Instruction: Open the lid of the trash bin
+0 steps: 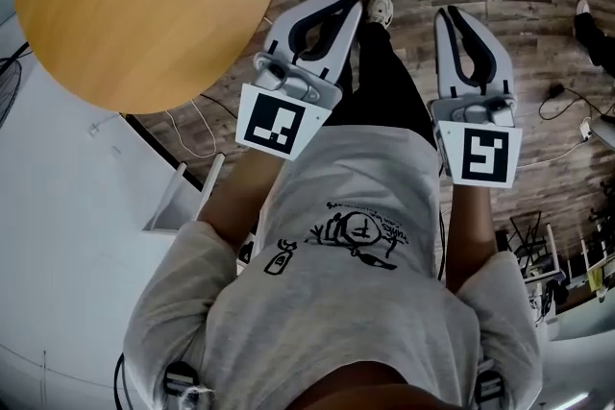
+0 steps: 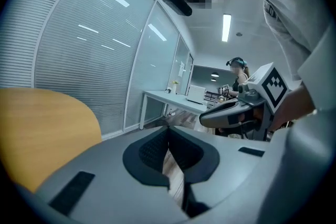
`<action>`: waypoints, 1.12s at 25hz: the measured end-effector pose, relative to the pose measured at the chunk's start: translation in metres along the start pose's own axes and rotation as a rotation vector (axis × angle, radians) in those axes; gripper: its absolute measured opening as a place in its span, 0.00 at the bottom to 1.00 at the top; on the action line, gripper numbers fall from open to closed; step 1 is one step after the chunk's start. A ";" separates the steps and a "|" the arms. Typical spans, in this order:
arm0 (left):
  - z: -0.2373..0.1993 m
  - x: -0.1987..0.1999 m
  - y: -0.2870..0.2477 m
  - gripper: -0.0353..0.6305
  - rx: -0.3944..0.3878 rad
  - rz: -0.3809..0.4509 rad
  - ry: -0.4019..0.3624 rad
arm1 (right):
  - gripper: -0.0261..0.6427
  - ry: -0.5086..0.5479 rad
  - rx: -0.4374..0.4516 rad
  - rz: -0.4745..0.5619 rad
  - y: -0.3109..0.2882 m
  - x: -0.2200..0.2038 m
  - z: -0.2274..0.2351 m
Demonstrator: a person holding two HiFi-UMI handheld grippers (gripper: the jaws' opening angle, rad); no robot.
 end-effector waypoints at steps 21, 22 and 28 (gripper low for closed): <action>-0.017 -0.139 -0.050 0.08 0.026 -0.127 -0.020 | 0.10 0.148 0.053 -0.133 -0.080 -0.131 -0.014; -0.020 -0.146 -0.053 0.08 0.030 -0.133 -0.021 | 0.10 0.156 0.054 -0.146 -0.085 -0.137 -0.013; -0.029 -0.179 -0.073 0.08 0.040 -0.138 -0.039 | 0.10 0.218 0.056 -0.185 -0.112 -0.174 -0.012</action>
Point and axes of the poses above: the fingertips, and each gripper's own axes: y backward along the fingers, z to its right, x out of its top, the point moved 10 cm from there along y, backward along the fingers, and after that the axes turned 1 degree about -z, right-handed, at the moved point
